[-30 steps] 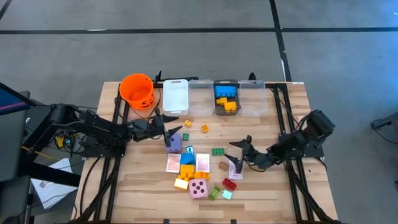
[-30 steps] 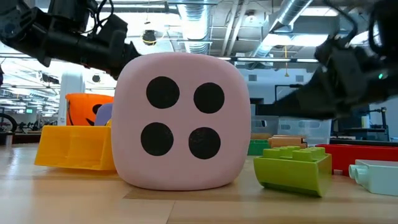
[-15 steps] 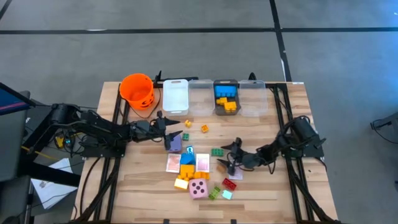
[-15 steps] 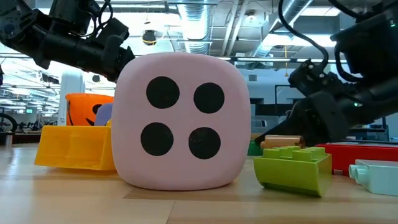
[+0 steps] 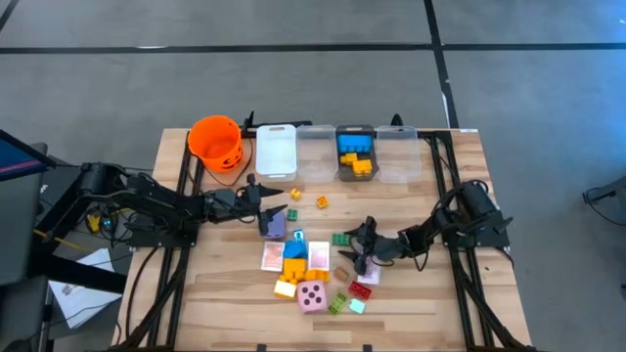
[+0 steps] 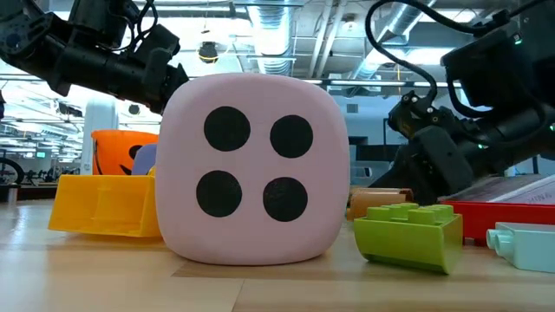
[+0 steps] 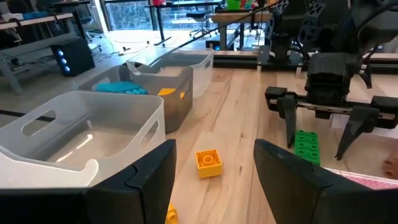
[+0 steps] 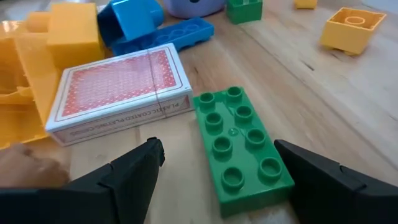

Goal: Pick & Place Toys
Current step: Put the small green game piece into the right transparent bin

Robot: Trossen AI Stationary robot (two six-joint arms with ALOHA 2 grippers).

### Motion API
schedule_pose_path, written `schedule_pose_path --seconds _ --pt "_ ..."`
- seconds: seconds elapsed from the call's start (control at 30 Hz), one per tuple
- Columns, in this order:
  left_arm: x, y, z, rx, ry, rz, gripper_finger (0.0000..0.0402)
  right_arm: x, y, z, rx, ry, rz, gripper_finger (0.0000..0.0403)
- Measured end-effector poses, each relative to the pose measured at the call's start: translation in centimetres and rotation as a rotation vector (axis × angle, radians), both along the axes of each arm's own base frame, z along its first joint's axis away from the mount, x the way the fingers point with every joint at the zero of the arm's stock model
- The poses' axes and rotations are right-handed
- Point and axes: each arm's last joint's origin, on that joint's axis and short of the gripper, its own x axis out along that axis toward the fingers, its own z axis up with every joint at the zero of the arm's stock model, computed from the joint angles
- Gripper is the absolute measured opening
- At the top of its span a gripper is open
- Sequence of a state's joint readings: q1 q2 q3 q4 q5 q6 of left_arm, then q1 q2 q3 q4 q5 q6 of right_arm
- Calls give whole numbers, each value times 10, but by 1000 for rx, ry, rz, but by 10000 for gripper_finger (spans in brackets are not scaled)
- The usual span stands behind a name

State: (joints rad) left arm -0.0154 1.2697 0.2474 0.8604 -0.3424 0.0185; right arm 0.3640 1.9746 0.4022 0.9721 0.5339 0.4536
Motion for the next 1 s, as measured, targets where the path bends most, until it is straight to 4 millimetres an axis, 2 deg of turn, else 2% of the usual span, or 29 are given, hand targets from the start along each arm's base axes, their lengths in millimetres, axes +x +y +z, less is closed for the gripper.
schedule_pose_path --seconds 0.2,0.3,0.4,0.6,0.77,1.0 --pt "0 0 0 0 0 0 210 8 1 0 -41 20 -9 303" --pt "0 0 0 0 0 0 210 11 4 2 -72 18 -13 284" --pt "0 0 0 0 0 0 210 14 4 2 -80 18 -19 247" --pt "0 0 0 0 5 0 210 15 3 5 -92 7 -47 132" --pt "0 0 0 0 -3 1 210 14 2 15 -92 -11 -62 134" --pt "0 1 1 -54 -34 12 210 12 2 46 -166 -147 -276 134"
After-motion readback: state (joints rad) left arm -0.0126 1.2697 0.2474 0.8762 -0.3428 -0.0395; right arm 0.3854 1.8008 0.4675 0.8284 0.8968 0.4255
